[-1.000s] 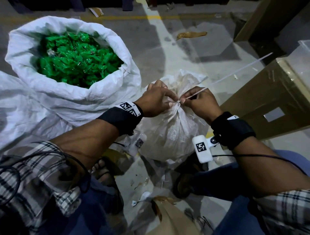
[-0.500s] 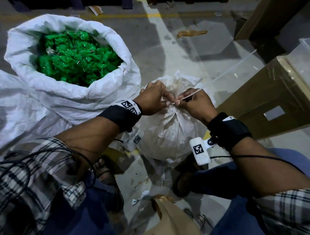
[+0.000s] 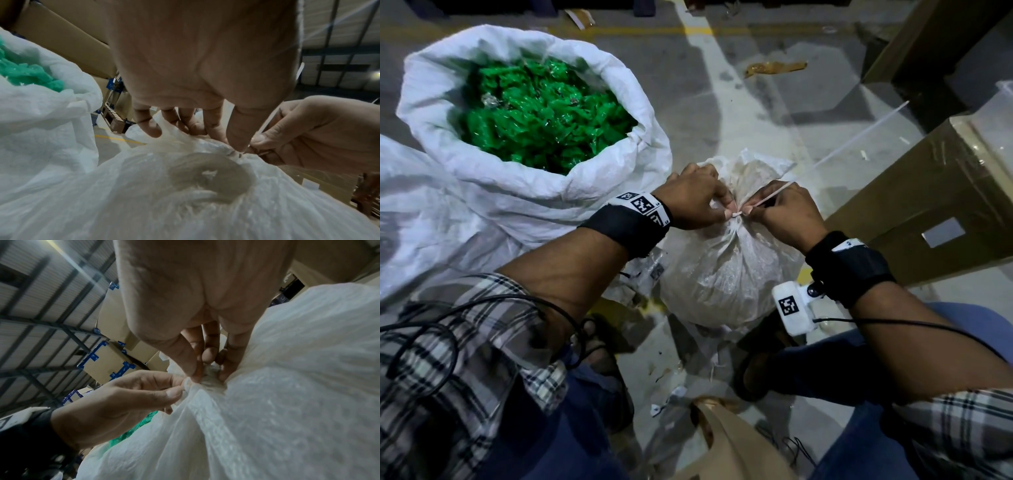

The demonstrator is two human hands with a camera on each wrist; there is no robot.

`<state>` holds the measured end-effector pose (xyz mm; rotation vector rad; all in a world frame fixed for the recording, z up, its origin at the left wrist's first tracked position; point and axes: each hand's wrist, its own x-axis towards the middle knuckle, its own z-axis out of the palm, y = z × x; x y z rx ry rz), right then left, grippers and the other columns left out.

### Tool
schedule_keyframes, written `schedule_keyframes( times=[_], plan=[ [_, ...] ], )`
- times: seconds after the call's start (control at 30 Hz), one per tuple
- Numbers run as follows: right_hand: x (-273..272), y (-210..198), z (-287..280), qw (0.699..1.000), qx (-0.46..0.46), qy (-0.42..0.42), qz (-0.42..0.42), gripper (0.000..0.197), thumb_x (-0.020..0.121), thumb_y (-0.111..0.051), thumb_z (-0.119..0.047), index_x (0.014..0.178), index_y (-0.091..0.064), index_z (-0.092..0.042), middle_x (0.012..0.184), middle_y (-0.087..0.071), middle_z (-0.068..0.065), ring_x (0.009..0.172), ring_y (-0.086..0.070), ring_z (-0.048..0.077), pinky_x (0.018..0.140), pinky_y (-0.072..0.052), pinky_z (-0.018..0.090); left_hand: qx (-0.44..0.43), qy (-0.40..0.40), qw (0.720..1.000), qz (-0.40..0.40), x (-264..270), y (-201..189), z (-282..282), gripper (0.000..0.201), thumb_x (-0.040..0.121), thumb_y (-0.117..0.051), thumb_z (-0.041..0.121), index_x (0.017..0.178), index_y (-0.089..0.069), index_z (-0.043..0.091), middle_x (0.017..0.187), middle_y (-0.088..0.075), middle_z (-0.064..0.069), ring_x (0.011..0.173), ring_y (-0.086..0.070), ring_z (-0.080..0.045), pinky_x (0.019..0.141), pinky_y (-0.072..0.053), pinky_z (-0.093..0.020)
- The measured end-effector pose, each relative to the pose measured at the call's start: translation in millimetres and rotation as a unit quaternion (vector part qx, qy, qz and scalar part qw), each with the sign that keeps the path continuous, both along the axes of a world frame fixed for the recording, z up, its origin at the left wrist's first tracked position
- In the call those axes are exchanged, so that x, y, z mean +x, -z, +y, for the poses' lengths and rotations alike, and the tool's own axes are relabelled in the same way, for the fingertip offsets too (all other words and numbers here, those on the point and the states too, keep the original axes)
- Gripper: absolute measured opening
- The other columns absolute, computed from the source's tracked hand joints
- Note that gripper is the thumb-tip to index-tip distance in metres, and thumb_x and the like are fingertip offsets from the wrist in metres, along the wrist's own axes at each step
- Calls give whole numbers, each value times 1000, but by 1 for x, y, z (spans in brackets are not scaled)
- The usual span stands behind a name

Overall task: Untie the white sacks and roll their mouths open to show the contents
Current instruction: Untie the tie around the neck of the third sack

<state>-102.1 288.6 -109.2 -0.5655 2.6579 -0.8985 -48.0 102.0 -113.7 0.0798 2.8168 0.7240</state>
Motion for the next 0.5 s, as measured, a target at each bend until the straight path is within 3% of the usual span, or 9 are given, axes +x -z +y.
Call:
schedule_keyframes(
  times=[0.1,0.2,0.5],
  plan=[
    [0,0,-1,1000,2,-6,0,11,78,-77,-14,76,-77,-25,74,-63,-22,82,-64,5,64,-39,9,4,-8,1000,-8,0,0,0,8,88,-65,52,94,-67,48,102,-42,7,121,-40,-24,104,-39,-50],
    [0,1,-2,1000,-6,-7,0,8,78,-77,-14,79,-79,-21,75,-64,-20,86,-65,7,68,-43,12,11,-14,1000,-8,0,1,0,13,86,-67,55,95,-69,47,102,-43,7,120,-40,-23,104,-40,-49],
    [-2,2,-1,1000,6,-24,5,8,79,-75,-15,84,-80,-19,78,-63,-19,84,-62,5,65,-39,7,25,-9,1000,-5,0,1,-2,9,85,-71,51,94,-71,48,100,-45,7,117,-41,-23,104,-41,-49]
  ],
)
